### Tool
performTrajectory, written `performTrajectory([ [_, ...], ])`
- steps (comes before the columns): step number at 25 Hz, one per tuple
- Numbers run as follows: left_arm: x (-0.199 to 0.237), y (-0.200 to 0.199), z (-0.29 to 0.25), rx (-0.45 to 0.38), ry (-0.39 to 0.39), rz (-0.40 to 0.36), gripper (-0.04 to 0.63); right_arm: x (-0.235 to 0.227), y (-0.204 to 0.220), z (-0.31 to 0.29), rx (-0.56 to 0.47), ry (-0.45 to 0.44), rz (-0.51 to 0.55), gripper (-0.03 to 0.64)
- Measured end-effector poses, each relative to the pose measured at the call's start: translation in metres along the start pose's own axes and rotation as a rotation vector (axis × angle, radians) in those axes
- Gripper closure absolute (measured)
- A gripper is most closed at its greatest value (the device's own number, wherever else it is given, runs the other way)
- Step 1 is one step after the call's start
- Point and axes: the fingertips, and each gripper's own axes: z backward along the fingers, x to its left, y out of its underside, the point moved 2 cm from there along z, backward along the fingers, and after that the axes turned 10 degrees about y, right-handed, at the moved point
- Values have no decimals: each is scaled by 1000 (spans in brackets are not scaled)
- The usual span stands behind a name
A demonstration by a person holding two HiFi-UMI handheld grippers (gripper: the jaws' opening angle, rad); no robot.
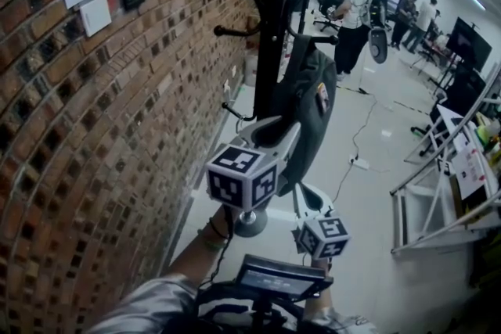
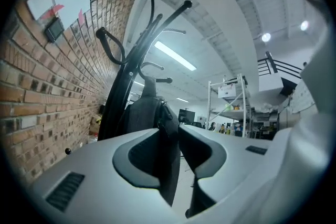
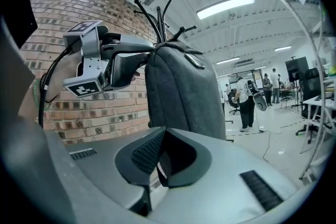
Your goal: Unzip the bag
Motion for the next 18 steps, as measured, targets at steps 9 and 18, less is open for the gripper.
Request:
performTrajectory([
  [9,2,1,0,-25,1,25,511,-9,5,6,-1,13,-10,627],
  [18,7,0,9,-44,-5,75,534,-18,7,13,5,26,-3,627],
])
